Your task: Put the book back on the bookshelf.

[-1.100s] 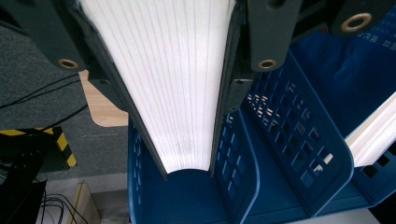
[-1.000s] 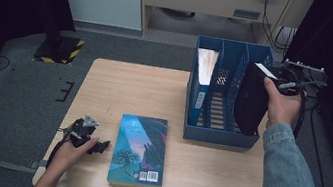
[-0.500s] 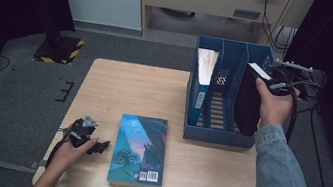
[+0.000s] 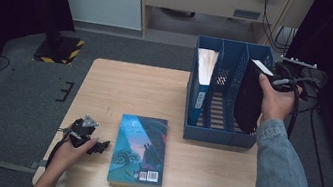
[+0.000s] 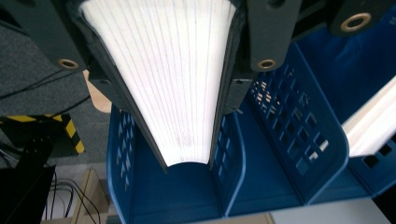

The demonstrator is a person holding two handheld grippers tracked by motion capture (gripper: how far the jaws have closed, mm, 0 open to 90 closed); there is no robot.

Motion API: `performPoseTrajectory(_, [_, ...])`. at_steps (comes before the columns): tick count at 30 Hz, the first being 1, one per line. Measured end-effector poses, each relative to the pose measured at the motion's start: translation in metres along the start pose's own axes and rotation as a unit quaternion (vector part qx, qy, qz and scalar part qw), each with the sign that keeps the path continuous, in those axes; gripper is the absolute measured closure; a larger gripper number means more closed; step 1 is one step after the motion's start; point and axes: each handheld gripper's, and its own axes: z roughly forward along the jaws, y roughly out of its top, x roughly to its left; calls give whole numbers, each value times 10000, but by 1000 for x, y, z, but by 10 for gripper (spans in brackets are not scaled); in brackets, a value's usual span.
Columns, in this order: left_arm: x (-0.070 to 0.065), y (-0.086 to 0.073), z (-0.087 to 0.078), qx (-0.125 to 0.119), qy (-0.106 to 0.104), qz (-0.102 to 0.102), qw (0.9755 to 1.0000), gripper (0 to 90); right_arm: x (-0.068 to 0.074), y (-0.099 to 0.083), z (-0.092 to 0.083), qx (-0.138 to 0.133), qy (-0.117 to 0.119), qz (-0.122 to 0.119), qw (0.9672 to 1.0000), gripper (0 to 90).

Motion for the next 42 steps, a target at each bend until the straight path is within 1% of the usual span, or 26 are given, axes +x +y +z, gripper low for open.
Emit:
performPoseTrajectory(2, [0,0,0,-1,2,-2,10000,0,0,0,2,-41,-4,-1,10000,521])
performPoseTrajectory(4, [0,0,0,-14,1,-12,10000,0,-1,-2,6,-48,-36,59,10000,521])
performPoseTrajectory(5, [0,0,0,-1,0,9,10000,0,-2,-6,12,-20,-84,117,9999,521])
performPoseTrajectory(6, [0,0,0,-6,-2,12,10000,0,-2,-6,12,-20,-84,117,9999,521])
performPoseTrajectory(7, [0,0,0,0,-3,14,10000,0,-1,-12,16,19,-95,117,9999,521])
performPoseTrajectory(8, [0,0,0,0,-3,14,10000,0,-1,-12,16,19,-95,117,9999,521])
performPoseTrajectory(9, [0,0,0,-3,-9,17,10000,0,-1,-17,20,74,-125,98,9998,520])
performPoseTrajectory(11, [0,0,0,-8,-9,18,10000,0,0,-20,23,124,-148,85,9998,520])
performPoseTrajectory(15, [0,0,0,-7,-7,18,10000,0,-2,-25,24,127,-144,100,9998,520])
performPoseTrajectory(24, [0,0,0,-29,-4,-9,10000,0,-10,-36,23,220,-149,262,9993,519])
performPoseTrajectory(26, [0,0,0,-29,-3,-12,10000,0,-13,-38,23,184,-141,295,9993,519])
performPoseTrajectory(29, [0,-1,0,-30,-4,-11,10000,0,-14,-39,21,230,-105,289,9993,519])
performPoseTrajectory(31, [0,-1,0,-28,-7,-8,10000,0,-14,-40,20,292,-103,240,9992,518])
performPoseTrajectory(33, [0,-1,0,-30,-10,-5,10000,0,-14,-39,16,467,-146,211,9986,515])
performPoseTrajectory(34, [0,-1,0,-30,-10,-5,10000,0,-14,-39,16,467,-146,211,9986,515])
performPoseTrajectory(37, [0,-1,0,-13,-14,0,10000,0,-13,-41,10,651,-127,117,9977,513])
performPoseTrajectory(39, [0,-1,-1,-2,-11,-2,10000,0,-14,-46,5,677,-105,101,9976,512])
performPoseTrajectory(42, [0,-1,-1,4,-14,1,10000,0,-15,-49,1,699,-95,103,9975,512])
